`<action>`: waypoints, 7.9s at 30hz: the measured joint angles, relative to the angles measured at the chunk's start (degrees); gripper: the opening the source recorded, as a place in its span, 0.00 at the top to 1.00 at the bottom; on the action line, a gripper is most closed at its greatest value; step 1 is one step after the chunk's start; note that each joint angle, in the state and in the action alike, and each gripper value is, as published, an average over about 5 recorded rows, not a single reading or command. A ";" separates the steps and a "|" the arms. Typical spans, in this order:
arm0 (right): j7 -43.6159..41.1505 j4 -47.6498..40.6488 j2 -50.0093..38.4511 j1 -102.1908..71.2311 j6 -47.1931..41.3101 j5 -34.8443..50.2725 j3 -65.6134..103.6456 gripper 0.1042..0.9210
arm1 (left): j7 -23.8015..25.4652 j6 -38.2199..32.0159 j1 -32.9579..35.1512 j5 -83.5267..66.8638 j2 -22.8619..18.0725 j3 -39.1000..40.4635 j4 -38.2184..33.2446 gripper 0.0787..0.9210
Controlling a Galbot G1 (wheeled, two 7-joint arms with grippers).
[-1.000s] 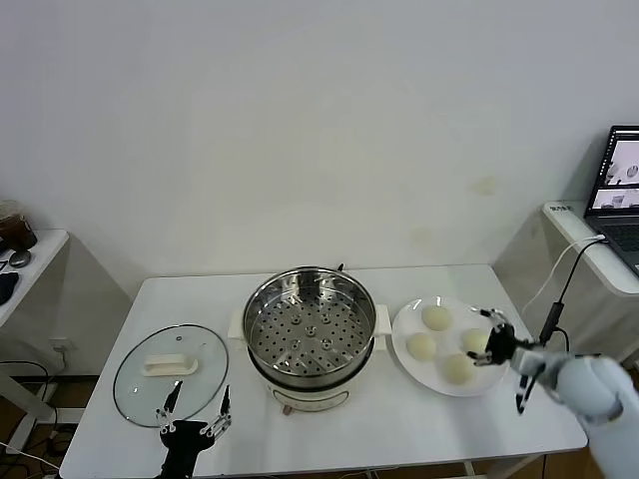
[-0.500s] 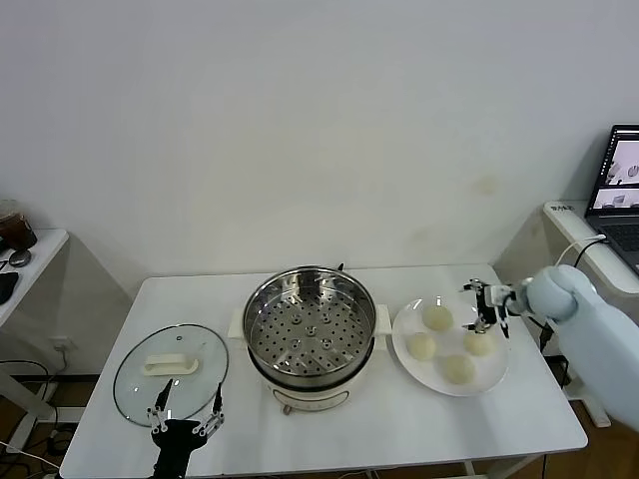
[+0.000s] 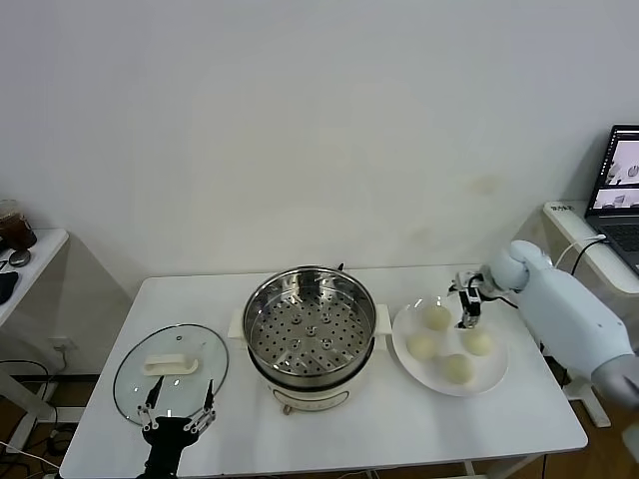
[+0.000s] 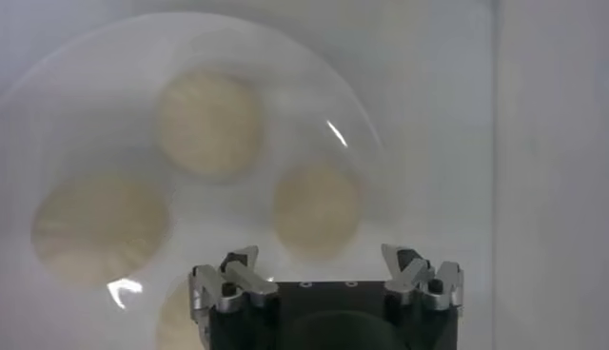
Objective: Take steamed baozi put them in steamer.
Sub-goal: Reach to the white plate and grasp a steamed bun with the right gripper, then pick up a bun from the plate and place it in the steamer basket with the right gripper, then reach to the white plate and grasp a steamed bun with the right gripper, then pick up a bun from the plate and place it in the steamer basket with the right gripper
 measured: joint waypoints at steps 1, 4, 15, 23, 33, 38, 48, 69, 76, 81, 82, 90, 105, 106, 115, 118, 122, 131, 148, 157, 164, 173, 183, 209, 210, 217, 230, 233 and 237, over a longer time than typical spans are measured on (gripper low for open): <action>-0.05 -0.60 0.52 0.20 0.20 -0.29 -0.26 0.12 | 0.01 -0.07 -0.03 0.01 0.03 -0.13 0.02 0.12; -0.04 -2.26 1.96 0.73 0.84 -1.23 -0.88 0.12 | 0.05 -0.32 -0.07 0.04 0.05 -0.55 0.02 0.12; 0.54 -7.24 5.93 1.24 2.25 -4.28 -1.58 0.13 | 0.11 -1.32 0.14 0.66 -0.07 -1.26 0.08 0.12; 0.66 -9.50 7.60 1.52 2.24 -5.99 -1.52 0.29 | 0.33 -1.99 0.22 0.64 0.01 -1.54 0.05 0.12; 0.15 -9.68 7.28 2.30 1.97 -6.05 -2.03 0.53 | 0.45 -2.45 0.32 0.54 0.55 -2.15 -0.15 0.12; -0.43 -7.92 5.89 3.16 1.43 -4.48 -2.95 0.56 | 0.57 -2.49 0.22 0.48 0.70 -2.20 -0.27 0.12; -1.85 3.94 -1.40 10.48 0.40 6.90 -9.90 0.54 | 0.87 -2.62 -0.17 0.00 1.24 -1.82 -0.56 0.12; -1.86 19.11 7.75 34.67 8.53 32.34 -35.17 0.52 | 1.15 -3.45 -0.16 -1.67 0.95 -3.07 -0.64 0.12; -0.81 18.58 14.46 34.83 15.96 29.82 -40.20 0.51 | 1.09 -3.75 -0.09 -1.51 0.54 -3.90 -0.50 0.12; 0.67 17.11 17.67 33.45 21.90 24.97 -41.88 0.48 | 1.09 -3.85 -0.07 -1.41 0.39 -4.27 -0.47 0.12; 1.00 16.72 18.15 33.10 22.99 23.89 -42.02 0.48 | 1.09 -3.85 -0.10 -1.39 0.37 -4.30 -0.47 0.12; 3.69 12.70 21.25 30.37 30.61 14.59 -41.94 0.47 | 1.10 -3.86 -0.43 -1.30 0.29 -4.36 -0.38 0.12; 7.86 4.93 24.61 26.77 39.41 3.40 -39.14 0.27 | 1.14 -3.93 -0.90 -1.06 0.37 -4.66 -0.27 0.12; 8.02 4.80 24.59 26.74 39.64 3.32 -39.07 0.24 | 1.14 -3.93 -0.93 -1.05 0.36 -4.65 -0.27 0.12; 6.78 8.96 21.65 29.69 35.97 9.94 -40.05 0.12 | 1.25 -3.79 -1.08 -1.19 0.43 -4.50 -0.60 0.12; 5.69 12.88 18.83 32.37 30.26 15.52 -41.22 0.12 | 1.27 -3.80 -1.15 -1.32 0.61 -4.56 -0.72 0.12; 4.36 18.63 13.63 36.12 20.34 22.75 -42.47 0.12 | 1.34 -3.82 -1.55 -1.59 1.13 -4.90 -0.76 0.12; 1.86 30.41 -1.30 40.17 -1.89 30.91 -44.54 0.12 | 1.68 -3.72 -2.72 -2.01 2.18 -4.60 -0.16 0.12; 0.54 31.61 -16.15 24.39 -14.09 25.87 -36.58 0.12 | 1.83 -3.68 -2.67 -1.80 2.00 -4.79 0.29 0.12; 1.09 25.13 -12.60 14.38 -13.74 21.28 -29.94 0.12 | 1.83 -3.66 -2.02 -1.56 1.81 -5.53 0.41 0.12; 1.04 20.70 -8.78 9.61 -13.05 18.60 -27.01 0.12 | 1.85 -3.62 -1.94 -1.54 1.53 -5.69 0.34 0.12; 1.60 16.16 -5.22 5.92 -11.99 15.59 -24.17 0.13 | 1.86 -3.61 -2.14 -1.55 1.46 -5.92 0.43 0.12; 1.37 13.79 -3.22 4.04 -11.78 14.09 -22.32 0.32 | 1.82 -3.66 -2.09 -1.49 1.44 -6.06 0.51 0.12; -1.80 21.56 -9.18 18.76 -14.30 23.45 -27.90 0.56 | 2.05 -3.59 -3.31 -2.09 2.59 -4.81 0.23 0.12; -1.77 22.21 -9.36 20.72 -14.70 24.71 -28.91 0.56 | 2.07 -3.57 -3.47 -2.18 2.69 -4.66 0.29 0.12; 0.24 28.02 -7.71 35.50 -19.79 36.37 -37.89 0.55 | 2.11 -3.51 -4.61 -2.77 3.00 -3.99 0.74 0.12; 9.08 30.83 7.48 42.57 -33.18 53.41 -45.66 0.55 | 1.98 -3.62 -4.47 -3.27 2.96 -5.65 0.58 0.12; 10.80 29.06 11.47 41.24 -34.97 54.81 -46.26 0.55 | 2.06 -3.66 -4.23 -3.34 2.76 -6.13 0.34 0.12; 12.68 26.46 15.92 38.99 -36.74 55.84 -46.65 0.55 | 2.12 -3.72 -4.08 -3.20 2.41 -6.45 0.26 0.12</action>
